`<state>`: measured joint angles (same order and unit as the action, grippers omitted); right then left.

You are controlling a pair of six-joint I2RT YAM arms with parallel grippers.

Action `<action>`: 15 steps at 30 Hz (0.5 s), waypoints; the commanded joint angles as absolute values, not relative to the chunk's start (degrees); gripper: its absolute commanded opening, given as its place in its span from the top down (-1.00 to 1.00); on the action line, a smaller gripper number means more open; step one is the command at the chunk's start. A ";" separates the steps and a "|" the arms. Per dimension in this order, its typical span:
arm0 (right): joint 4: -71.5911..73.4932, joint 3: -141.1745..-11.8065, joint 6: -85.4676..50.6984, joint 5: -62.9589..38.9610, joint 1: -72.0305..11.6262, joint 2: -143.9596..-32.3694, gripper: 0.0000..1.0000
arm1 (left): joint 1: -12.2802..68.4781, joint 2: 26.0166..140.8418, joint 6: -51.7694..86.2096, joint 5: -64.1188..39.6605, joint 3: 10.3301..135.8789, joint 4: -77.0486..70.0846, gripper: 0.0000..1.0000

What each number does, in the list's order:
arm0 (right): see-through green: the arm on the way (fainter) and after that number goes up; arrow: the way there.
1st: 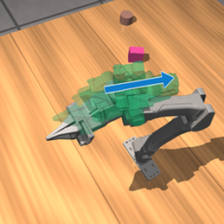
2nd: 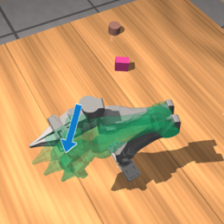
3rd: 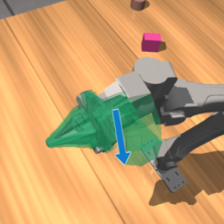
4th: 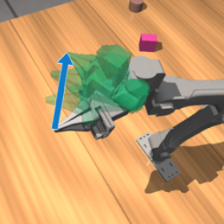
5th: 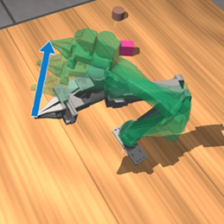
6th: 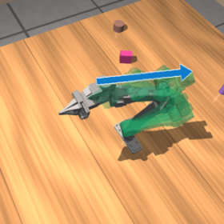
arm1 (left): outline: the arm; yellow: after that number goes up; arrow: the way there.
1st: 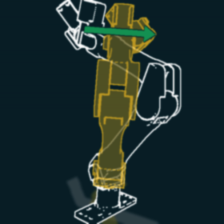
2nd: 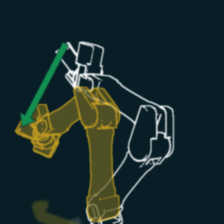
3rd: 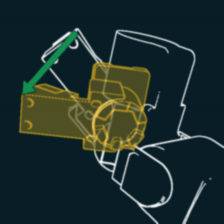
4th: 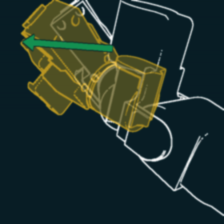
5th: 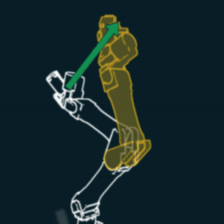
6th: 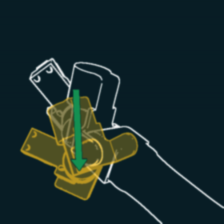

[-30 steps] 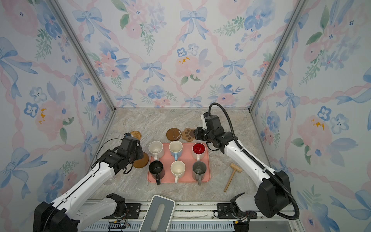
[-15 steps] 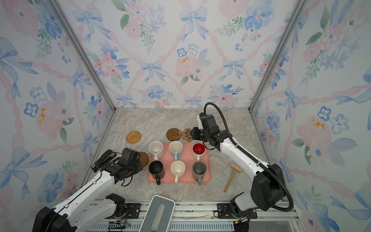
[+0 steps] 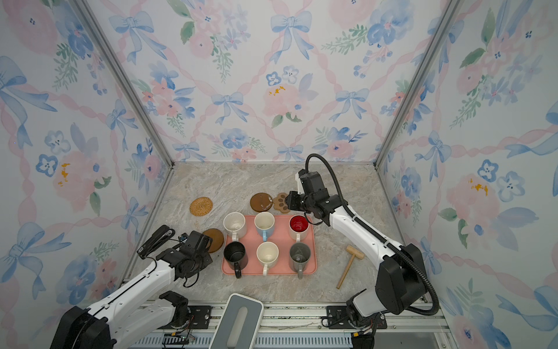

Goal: Place cups on coasters
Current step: Move the coaster to the top-center of the table.

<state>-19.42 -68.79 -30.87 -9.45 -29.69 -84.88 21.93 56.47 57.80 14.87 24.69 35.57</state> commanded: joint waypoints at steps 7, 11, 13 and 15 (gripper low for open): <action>-19.96 -71.15 -30.16 -9.13 -30.07 -85.34 0.52 | 18.58 59.71 58.43 15.51 23.41 28.89 1.00; -19.96 -70.97 -30.29 -9.05 -29.93 -85.43 0.52 | 17.46 61.83 57.83 11.81 22.26 23.80 1.00; -20.21 -71.15 -30.28 -9.06 -29.88 -85.45 0.52 | 17.45 63.42 57.92 11.95 22.63 23.22 1.00; -20.31 -71.03 -30.15 -8.99 -29.84 -85.35 0.52 | 17.33 64.35 57.83 12.53 22.80 22.88 1.00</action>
<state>-19.44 -69.43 -30.87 -9.43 -29.69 -84.90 17.69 62.54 58.17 13.89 23.51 23.49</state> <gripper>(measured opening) 0.239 0.047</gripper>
